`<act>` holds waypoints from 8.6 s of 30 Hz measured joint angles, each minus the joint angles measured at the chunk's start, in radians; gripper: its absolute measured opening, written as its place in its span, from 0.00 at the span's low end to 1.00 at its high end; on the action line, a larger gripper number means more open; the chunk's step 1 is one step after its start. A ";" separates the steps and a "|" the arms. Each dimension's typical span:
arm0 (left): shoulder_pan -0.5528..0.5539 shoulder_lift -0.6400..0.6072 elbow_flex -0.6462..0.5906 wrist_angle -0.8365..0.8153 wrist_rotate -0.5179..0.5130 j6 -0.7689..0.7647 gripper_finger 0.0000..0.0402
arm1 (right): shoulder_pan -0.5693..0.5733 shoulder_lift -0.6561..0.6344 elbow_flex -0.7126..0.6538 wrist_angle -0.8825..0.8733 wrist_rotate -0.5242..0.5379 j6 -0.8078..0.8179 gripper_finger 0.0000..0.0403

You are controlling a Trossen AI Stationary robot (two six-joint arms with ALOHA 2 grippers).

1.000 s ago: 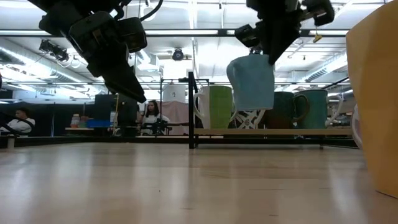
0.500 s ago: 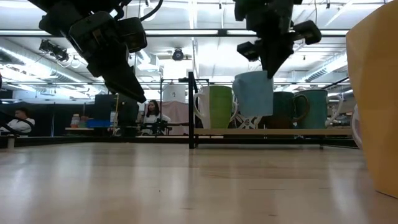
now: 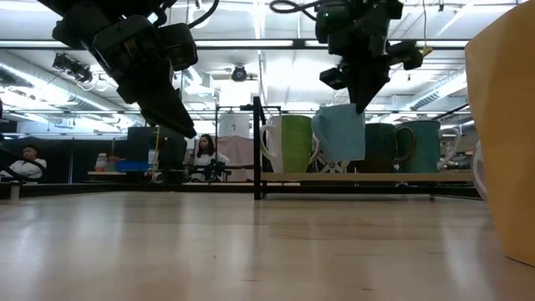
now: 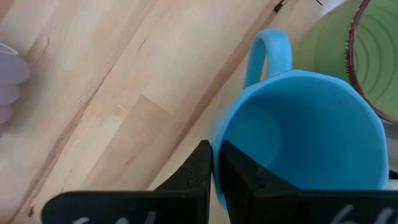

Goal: Place coffee mugs
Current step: Put the blue mug on the shelf, then put the light purple mug on the shelf

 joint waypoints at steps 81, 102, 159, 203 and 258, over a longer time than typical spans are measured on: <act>0.000 0.000 0.000 0.000 -0.003 0.001 0.37 | 0.002 -0.034 0.001 0.026 0.156 0.008 0.34; 0.000 0.000 0.000 0.000 -0.003 0.004 0.37 | 0.242 -0.486 0.002 -0.158 0.043 1.125 0.34; 0.000 0.000 0.000 0.000 -0.003 0.001 0.38 | 1.043 -0.787 -0.841 0.316 0.171 2.478 0.34; 0.000 0.000 0.000 0.001 -0.003 0.001 0.37 | 1.042 -0.710 -1.145 1.020 0.390 2.467 0.34; 0.000 0.000 -0.001 0.105 -0.003 0.001 0.37 | 0.992 -0.330 -1.185 1.535 0.557 2.038 0.34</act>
